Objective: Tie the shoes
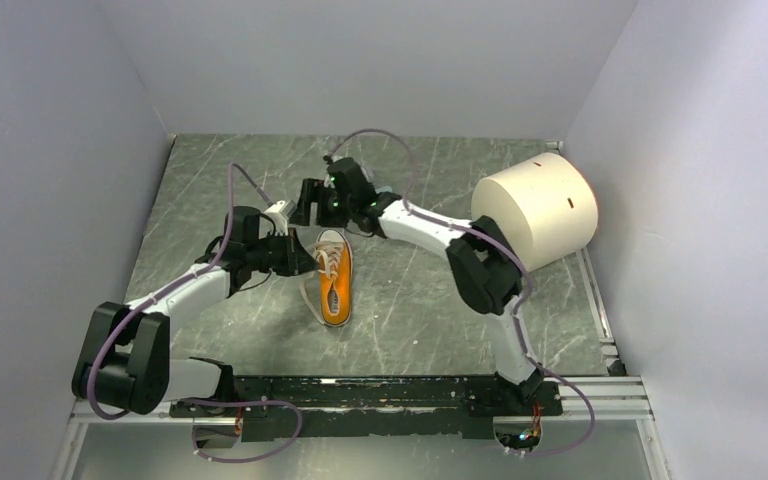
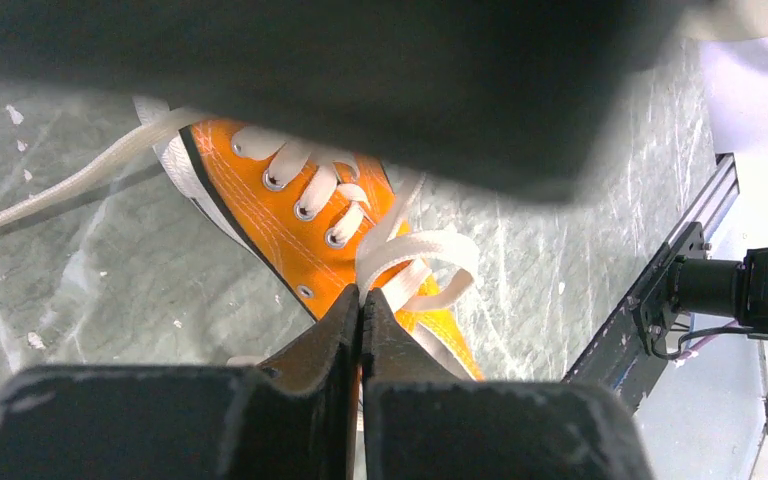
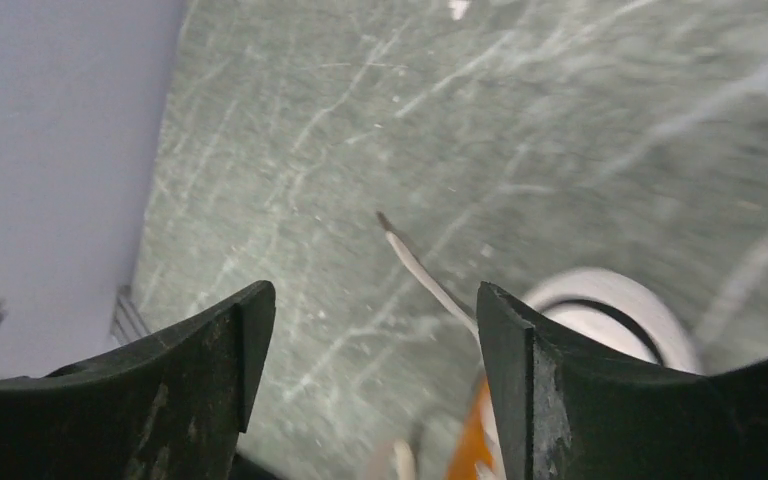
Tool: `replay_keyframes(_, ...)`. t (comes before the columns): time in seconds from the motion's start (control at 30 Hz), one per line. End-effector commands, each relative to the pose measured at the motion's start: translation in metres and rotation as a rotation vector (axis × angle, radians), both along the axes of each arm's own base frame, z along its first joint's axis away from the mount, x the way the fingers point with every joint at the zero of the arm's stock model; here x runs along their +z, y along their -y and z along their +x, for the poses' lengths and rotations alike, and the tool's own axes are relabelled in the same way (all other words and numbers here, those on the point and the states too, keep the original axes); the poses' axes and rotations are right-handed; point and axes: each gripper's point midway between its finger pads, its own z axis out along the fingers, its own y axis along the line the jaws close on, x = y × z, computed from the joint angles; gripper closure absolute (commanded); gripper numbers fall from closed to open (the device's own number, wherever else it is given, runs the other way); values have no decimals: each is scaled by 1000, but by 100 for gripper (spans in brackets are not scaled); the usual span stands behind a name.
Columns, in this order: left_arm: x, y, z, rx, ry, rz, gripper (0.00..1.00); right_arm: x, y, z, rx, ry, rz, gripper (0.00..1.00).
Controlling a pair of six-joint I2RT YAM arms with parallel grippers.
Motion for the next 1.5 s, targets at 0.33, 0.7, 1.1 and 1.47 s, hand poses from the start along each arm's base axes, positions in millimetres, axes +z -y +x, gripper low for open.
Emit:
replay_keyframes(0.33, -8, -4, 31, 29, -55, 70, 95, 28, 126, -95, 210, 328, -411, 36)
replay_keyframes(0.7, -22, -1, 37, 35, -125, 75, 95, -22, 41, -186, 521, 500, -499, 38)
replay_keyframes(1.1, -34, -6, 38, 34, -152, 114, 95, -54, 19, -167, 409, 554, -590, 44)
replay_keyframes(1.47, -32, -4, 39, 36, -163, 81, 95, -81, 27, -159, 319, 547, -676, 50)
